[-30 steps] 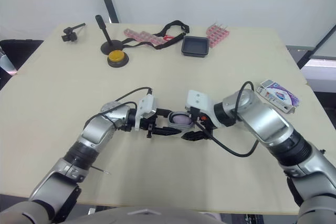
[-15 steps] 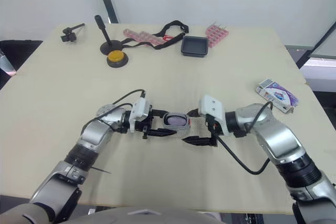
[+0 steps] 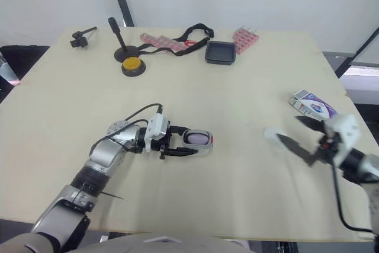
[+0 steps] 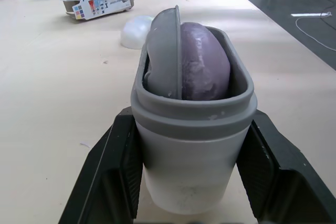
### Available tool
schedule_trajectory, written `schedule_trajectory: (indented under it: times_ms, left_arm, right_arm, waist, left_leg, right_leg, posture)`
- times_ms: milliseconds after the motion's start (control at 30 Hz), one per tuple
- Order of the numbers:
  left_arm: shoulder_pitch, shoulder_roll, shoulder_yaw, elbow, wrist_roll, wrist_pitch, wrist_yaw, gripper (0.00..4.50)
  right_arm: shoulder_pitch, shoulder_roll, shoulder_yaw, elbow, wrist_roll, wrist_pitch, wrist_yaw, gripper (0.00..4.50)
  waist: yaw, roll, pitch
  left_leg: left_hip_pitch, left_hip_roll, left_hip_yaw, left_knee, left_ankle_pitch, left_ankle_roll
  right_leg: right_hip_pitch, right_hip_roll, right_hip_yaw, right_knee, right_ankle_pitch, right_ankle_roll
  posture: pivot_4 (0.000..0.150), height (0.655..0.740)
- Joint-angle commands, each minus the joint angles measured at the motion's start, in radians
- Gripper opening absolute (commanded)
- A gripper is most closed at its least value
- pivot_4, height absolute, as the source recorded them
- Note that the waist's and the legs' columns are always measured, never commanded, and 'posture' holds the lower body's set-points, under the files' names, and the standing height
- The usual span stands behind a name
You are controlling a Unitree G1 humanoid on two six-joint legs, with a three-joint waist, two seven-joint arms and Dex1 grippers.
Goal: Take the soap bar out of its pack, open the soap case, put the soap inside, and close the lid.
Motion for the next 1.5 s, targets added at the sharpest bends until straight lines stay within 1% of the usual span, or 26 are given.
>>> schedule_trajectory:
  times_ms: [33,133,233,333,400,567,633,767,933,1033,1167,1233,1300,1500]
  left_arm:
    - [-0.012,-0.004,0.023,-0.020,-0.014,0.003,0.013,1.96]
    - [-0.011,-0.003,0.022,-0.025,-0.017,0.008,0.014,1.96]
    - [-0.009,-0.002,0.022,-0.032,-0.020,0.017,0.014,1.96]
    - [-0.011,-0.004,0.022,-0.033,-0.022,0.026,0.015,1.96]
    - [-0.010,-0.006,0.020,-0.038,-0.022,0.031,0.017,1.96]
    - [-0.013,-0.006,0.021,-0.039,-0.022,0.037,0.013,1.96]
    - [-0.014,-0.006,0.022,-0.038,-0.021,0.037,0.013,1.96]
    - [-0.008,-0.008,0.017,-0.048,-0.020,0.040,0.013,1.96]
    - [-0.003,-0.014,0.011,-0.060,-0.019,0.043,0.019,1.96]
    - [-0.005,-0.020,0.010,-0.063,-0.020,0.047,0.020,1.96]
    - [-0.004,-0.027,0.005,-0.067,-0.019,0.048,0.014,1.96]
    - [-0.003,-0.031,-0.001,-0.072,-0.018,0.050,0.010,1.96]
    - [-0.003,-0.035,-0.002,-0.075,-0.016,0.052,0.013,1.96]
    - [0.001,-0.038,-0.002,-0.084,-0.015,0.058,0.020,1.96]
  right_arm:
    - [0.101,0.030,-0.104,0.110,-0.031,-0.154,0.008,4.47]
    - [0.155,0.039,-0.113,0.167,-0.040,-0.221,0.014,4.47]
    - [0.202,0.013,-0.089,0.224,-0.105,-0.338,0.046,4.47]
    - [0.169,-0.030,-0.104,0.276,-0.092,-0.323,0.032,4.47]
    - [0.162,-0.083,-0.096,0.290,-0.096,-0.295,0.054,4.47]
    - [0.156,-0.292,-0.045,0.252,-0.109,-0.134,0.153,4.47]
    - [0.125,-0.375,-0.025,0.211,-0.095,-0.001,0.151,4.47]
    - [0.063,-0.522,0.053,0.032,-0.050,0.283,0.157,4.47]
    - [-0.106,-0.628,0.206,-0.096,0.003,0.575,0.112,4.47]
    - [-0.259,-0.663,0.356,-0.117,-0.007,0.658,0.110,4.47]
    - [-0.435,-0.663,0.522,-0.091,-0.061,0.697,0.116,4.47]
    - [-0.565,-0.640,0.640,-0.073,-0.100,0.722,0.131,4.47]
    - [-0.654,-0.615,0.729,-0.061,-0.128,0.752,0.145,4.47]
    - [-0.763,-0.548,0.878,-0.006,-0.217,0.733,0.163,4.47]
  waist:
    - [-0.003,0.001,0.000]
    - [-0.018,0.004,-0.002]
    - [-0.033,0.005,-0.003]
    - [-0.042,0.006,-0.004]
    - [-0.044,0.007,-0.004]
    - [-0.039,0.008,-0.004]
    - [-0.038,0.008,-0.004]
    - [-0.032,0.011,-0.005]
    - [-0.021,0.011,-0.005]
    - [-0.016,0.011,-0.005]
    - [-0.013,0.011,-0.004]
    - [-0.014,0.011,-0.004]
    - [-0.019,0.011,-0.004]
    - [-0.014,0.011,-0.004]
  left_leg:
    - [0.000,0.000,0.000,0.000,0.000,0.001]
    - [0.000,0.000,0.001,0.000,-0.001,0.001]
    - [0.000,0.000,0.001,0.000,-0.001,0.001]
    - [0.001,0.000,0.001,0.000,-0.001,0.001]
    - [0.001,-0.002,0.001,0.001,-0.001,0.002]
    - [0.000,-0.003,0.001,0.001,-0.001,0.004]
    - [0.000,-0.002,0.001,0.001,-0.001,0.004]
    - [0.000,-0.003,0.001,0.001,-0.001,0.005]
    - [0.000,-0.002,0.001,0.001,-0.001,0.005]
    - [0.000,-0.002,0.000,0.002,-0.002,0.006]
    - [0.000,-0.002,0.001,0.003,-0.002,0.006]
    - [0.000,-0.002,0.001,0.003,-0.002,0.007]
    - [0.000,-0.002,0.002,0.003,-0.002,0.007]
    - [0.000,-0.001,0.002,0.004,-0.002,0.007]
  right_leg:
    - [0.000,0.000,0.000,0.000,0.000,0.000]
    - [0.000,0.000,0.000,-0.001,0.000,0.000]
    - [0.000,-0.001,0.000,-0.001,0.000,0.000]
    - [0.000,-0.001,0.001,-0.001,0.000,0.000]
    - [0.000,-0.002,0.001,-0.001,0.000,0.000]
    - [0.000,-0.001,0.001,-0.001,0.000,0.000]
    - [0.001,-0.001,0.001,-0.002,0.000,0.000]
    - [0.001,0.001,0.001,-0.001,0.000,0.000]
    - [0.001,0.001,0.001,-0.001,0.000,0.000]
    - [0.001,0.001,0.000,-0.002,0.000,0.000]
    - [-0.002,0.001,0.001,-0.001,0.000,0.000]
    - [-0.003,0.001,0.001,-0.001,0.000,0.000]
    - [-0.004,0.001,0.001,0.000,0.000,0.000]
    - [-0.004,0.001,0.001,0.001,0.000,0.000]
  posture:
    - [0.150,0.7291]
    - [0.150,0.7291]
    - [0.150,0.7291]
    - [0.150,0.7291]
    - [0.150,0.7291]
    - [0.150,0.7291]
    - [0.150,0.7291]
    - [0.150,0.7291]
    - [0.150,0.7291]
    - [0.150,0.7291]
    - [0.150,0.7291]
    - [0.150,0.7291]
    - [0.150,0.7291]
    - [0.150,0.7291]
